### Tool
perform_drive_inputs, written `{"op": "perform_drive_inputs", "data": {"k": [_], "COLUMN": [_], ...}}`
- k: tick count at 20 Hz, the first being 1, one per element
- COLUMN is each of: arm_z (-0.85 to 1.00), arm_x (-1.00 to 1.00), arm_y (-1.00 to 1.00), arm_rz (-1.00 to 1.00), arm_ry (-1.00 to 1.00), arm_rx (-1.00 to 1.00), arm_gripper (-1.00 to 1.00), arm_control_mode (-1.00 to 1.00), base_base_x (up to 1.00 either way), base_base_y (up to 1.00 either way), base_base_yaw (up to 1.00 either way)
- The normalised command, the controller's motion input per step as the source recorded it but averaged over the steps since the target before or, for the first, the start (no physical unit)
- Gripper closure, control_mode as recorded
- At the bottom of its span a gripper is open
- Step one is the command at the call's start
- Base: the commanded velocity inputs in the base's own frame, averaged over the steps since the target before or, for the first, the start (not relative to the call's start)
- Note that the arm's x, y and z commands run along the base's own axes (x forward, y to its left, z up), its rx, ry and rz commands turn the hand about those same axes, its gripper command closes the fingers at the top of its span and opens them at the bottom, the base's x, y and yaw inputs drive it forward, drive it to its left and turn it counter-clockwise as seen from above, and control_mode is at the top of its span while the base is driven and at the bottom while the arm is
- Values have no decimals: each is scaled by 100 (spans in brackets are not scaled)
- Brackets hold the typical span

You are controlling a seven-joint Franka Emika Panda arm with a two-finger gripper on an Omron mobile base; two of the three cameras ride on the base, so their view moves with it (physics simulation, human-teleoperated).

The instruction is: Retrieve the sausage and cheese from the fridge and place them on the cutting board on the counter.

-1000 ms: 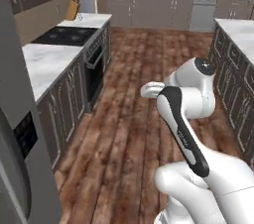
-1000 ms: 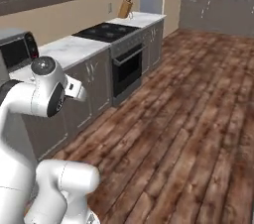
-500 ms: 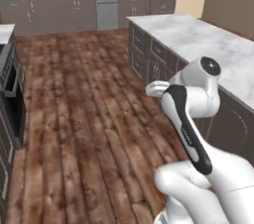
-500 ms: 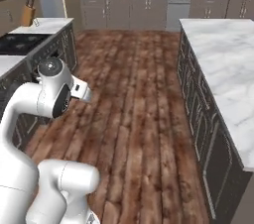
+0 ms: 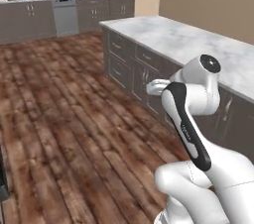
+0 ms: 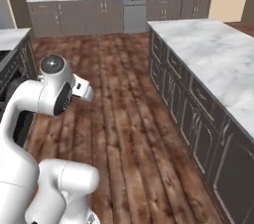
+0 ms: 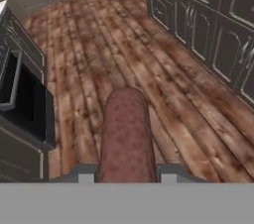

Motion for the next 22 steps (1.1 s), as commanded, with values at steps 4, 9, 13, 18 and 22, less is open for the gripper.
{"op": "perform_drive_inputs", "data": {"k": [4, 9, 13, 18, 22], "arm_z": [0, 0, 0, 0, 0], "arm_x": [0, 0, 0, 0, 0], "arm_y": [0, 0, 0, 0, 0], "arm_rz": [0, 0, 0, 0, 0], "arm_ry": [0, 0, 0, 0, 0], "arm_rx": [0, 0, 0, 0, 0], "arm_gripper": [100, 100, 100, 100, 100], "arm_control_mode": [100, 100, 100, 100, 100], "base_base_x": [100, 100, 100, 100, 100], "base_base_y": [92, 73, 47, 34, 33], "base_base_yaw": [-29, -16, -1, 0, 0]}}
